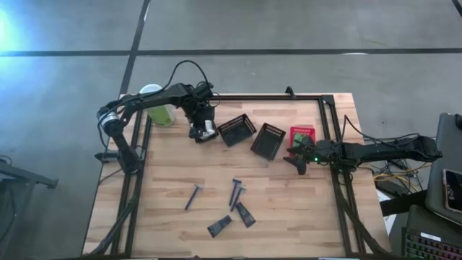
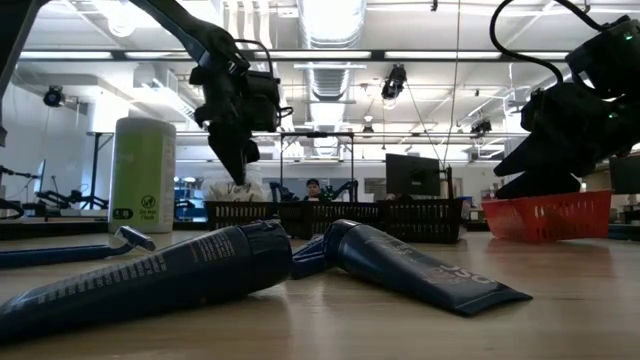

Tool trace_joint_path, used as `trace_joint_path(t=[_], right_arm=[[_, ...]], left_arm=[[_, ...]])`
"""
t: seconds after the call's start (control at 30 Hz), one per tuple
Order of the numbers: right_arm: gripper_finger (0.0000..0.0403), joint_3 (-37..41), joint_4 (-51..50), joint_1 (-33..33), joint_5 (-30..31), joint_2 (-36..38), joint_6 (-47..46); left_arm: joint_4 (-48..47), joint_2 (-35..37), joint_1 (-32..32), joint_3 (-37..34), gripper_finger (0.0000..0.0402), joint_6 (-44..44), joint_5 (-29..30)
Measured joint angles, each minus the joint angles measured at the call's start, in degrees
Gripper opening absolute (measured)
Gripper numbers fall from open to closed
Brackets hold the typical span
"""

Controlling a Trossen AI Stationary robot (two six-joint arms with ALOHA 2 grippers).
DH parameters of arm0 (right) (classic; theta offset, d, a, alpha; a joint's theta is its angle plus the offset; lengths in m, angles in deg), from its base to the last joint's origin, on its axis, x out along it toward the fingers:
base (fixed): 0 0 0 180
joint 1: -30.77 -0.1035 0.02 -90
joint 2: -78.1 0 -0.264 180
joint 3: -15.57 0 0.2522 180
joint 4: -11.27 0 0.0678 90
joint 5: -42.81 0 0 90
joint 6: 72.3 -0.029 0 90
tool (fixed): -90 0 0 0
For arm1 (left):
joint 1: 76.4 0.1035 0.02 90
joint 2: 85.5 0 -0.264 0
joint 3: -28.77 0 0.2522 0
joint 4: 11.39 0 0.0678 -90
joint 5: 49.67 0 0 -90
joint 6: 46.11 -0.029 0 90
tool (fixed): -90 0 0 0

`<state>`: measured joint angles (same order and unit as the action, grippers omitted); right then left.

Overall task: Pick & Place Travel size toiletries
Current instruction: Put the cotton pack into the left black bin

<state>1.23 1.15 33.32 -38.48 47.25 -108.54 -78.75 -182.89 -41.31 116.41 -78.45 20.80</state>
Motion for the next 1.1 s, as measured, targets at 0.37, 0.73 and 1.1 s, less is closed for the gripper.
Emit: trace_joint_path(t=[0.37, 0.73, 1.1], right_arm=[[0.0241, 0.0, 0.1, 0.0, 0.0, 0.0, 0.0], [0.0224, 0.0, 0.0, 0.0, 0.0, 0.0, 0.0], [0.0253, 0.0, 0.1, 0.0, -0.2, 0.0, 0.0]], left_arm=[[0.6, 0.0, 0.0, 0.0, 0.0014, 0.0, 0.2], [0.6, 0.0, 0.0, 0.0, 0.0014, 0.0, -0.6], [0.6, 0.0, 0.0, 0.0, 0.0014, 1.3, -1.8]])
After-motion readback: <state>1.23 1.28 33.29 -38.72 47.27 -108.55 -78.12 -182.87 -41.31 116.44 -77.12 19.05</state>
